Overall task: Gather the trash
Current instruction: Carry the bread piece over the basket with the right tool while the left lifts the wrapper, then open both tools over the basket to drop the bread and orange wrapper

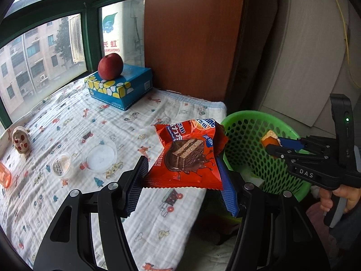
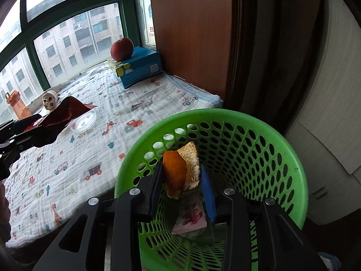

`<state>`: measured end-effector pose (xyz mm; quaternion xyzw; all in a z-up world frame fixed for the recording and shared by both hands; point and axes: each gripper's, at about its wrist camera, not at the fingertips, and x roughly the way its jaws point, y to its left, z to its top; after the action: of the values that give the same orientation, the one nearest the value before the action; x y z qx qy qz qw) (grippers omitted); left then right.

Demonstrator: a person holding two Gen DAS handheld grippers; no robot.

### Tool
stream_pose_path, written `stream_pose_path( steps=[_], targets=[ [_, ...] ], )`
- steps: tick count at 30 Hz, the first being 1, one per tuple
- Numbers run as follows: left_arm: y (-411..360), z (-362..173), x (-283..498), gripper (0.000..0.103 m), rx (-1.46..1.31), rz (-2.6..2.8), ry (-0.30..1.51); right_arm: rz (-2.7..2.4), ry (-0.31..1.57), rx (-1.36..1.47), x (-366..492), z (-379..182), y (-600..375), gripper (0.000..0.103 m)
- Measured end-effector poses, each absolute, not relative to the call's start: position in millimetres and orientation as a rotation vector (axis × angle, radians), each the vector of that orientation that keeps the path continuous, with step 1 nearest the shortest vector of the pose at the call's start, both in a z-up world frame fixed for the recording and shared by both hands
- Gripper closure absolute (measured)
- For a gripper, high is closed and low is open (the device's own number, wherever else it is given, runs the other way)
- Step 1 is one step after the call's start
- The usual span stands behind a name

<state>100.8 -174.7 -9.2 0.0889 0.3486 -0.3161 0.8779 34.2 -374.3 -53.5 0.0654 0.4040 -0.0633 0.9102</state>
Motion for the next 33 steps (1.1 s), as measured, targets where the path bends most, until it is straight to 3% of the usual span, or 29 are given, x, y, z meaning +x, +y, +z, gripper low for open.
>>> stream_pose_path(
  steps=[25,31,33],
  targets=[
    [-275.2,-32.8,70.7,0.043,0.314,-0.805,0.764,-0.266,0.769,0.221,-18.6,-42.0,-441.9,0.050],
    [-285.9,-39.2,69.6,0.039,0.315,-0.823,0.794,-0.268,0.763,0.225,-21.6,-40.1,-444.1,0.049],
    [-287.3,-39.9,68.1,0.033,0.315,-0.821,0.791,-0.269,0.761,0.228,-22.4,-39.1,-444.8,0.049]
  ],
)
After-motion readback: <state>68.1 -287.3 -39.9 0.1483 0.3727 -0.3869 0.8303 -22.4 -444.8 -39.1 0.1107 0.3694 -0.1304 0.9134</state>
